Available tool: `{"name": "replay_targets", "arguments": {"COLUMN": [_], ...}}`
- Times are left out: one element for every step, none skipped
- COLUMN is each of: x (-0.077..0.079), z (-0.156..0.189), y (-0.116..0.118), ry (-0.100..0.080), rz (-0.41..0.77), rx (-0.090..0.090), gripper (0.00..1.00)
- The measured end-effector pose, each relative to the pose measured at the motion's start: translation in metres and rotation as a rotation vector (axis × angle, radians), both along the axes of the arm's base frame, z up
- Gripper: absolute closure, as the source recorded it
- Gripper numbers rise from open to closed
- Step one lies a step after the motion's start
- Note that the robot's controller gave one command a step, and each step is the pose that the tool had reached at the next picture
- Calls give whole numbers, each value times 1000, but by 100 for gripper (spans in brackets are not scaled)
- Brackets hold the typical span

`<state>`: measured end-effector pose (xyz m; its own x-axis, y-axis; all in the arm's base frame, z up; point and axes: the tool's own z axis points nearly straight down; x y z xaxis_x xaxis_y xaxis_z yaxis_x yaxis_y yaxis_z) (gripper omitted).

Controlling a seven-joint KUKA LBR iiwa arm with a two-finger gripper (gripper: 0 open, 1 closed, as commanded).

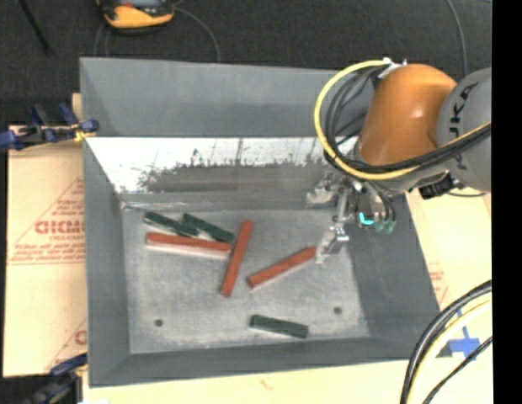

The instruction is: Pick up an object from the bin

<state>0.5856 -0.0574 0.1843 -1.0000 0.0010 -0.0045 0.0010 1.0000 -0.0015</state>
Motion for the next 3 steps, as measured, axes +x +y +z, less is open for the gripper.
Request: {"name": "replay_targets", "arguments": {"x": [0,0,0], "z": [0,0,-4], "y": [0,0,-14], "ry": [0,0,1], "rz": [1,1,74], "rx": [0,0,1], "gripper": [0,0,0]}}
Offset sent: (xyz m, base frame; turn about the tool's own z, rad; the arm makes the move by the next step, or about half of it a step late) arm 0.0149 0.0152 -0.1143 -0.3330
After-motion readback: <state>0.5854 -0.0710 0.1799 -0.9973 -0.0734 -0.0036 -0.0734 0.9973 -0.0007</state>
